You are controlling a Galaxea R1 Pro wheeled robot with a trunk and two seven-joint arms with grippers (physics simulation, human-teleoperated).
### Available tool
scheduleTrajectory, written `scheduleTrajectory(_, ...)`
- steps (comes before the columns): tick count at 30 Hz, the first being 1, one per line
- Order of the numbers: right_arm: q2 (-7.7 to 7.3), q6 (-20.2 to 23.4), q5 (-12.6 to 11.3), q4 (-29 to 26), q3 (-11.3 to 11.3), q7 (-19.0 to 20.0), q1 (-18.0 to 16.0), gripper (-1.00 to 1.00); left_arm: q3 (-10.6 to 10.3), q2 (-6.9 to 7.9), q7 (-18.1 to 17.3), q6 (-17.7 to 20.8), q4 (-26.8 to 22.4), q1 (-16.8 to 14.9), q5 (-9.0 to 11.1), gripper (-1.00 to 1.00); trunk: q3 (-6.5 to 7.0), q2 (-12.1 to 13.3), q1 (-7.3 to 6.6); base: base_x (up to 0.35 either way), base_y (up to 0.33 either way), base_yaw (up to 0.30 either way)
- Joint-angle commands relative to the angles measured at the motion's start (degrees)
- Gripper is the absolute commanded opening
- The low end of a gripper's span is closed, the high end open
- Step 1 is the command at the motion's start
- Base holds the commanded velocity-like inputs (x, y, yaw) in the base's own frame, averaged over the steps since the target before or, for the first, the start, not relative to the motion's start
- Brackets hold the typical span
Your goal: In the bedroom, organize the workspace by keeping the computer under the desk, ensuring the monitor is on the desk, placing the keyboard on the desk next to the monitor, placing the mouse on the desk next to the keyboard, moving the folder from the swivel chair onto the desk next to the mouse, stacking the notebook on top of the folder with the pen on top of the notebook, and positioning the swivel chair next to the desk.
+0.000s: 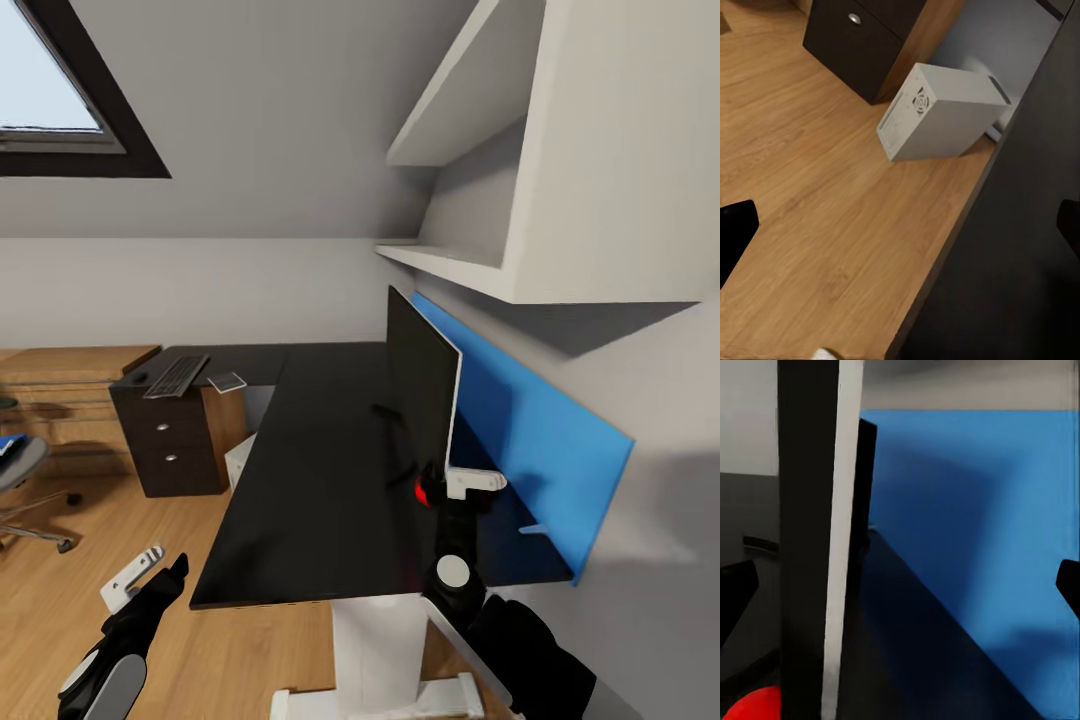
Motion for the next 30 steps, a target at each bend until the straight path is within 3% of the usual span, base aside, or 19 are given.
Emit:
scheduleTrajectory(1, -0.06, 0.6, -0.2, -0.1, 0.2, -0.4, -0.1, 1.0, -0.1, 0.05, 0.4, 0.1, -0.1, 0.0, 0.2, 1.0, -0.07, 0.0, -0.03, -0.315, 0.0, 0.0)
scheduleTrajectory(10, -0.06, 0.6, -0.2, -0.1, 0.3, -0.4, -0.1, 1.0, -0.1, 0.05, 0.4, 0.2, 0.0, 0.0, 0.3, 1.0, -0.07, 0.0, -0.03, -0.329, 0.014, 0.0)
scheduleTrajectory(16, 0.09, 0.6, -0.3, 1.7, 0.4, -0.3, -0.1, 1.0, 0.0, 0.05, 0.4, 0.2, 0.1, 0.0, 0.4, 1.0, -0.07, 0.0, -0.03, -0.256, 0.209, 0.0)
scheduleTrajectory(30, 0.21, 0.3, -0.3, 3.2, 0.4, -0.2, -0.1, 1.0, 0.0, 0.21, 0.3, 0.3, 0.9, 0.0, 0.5, 1.0, -0.07, 0.0, -0.03, -0.014, 0.331, 0.0)
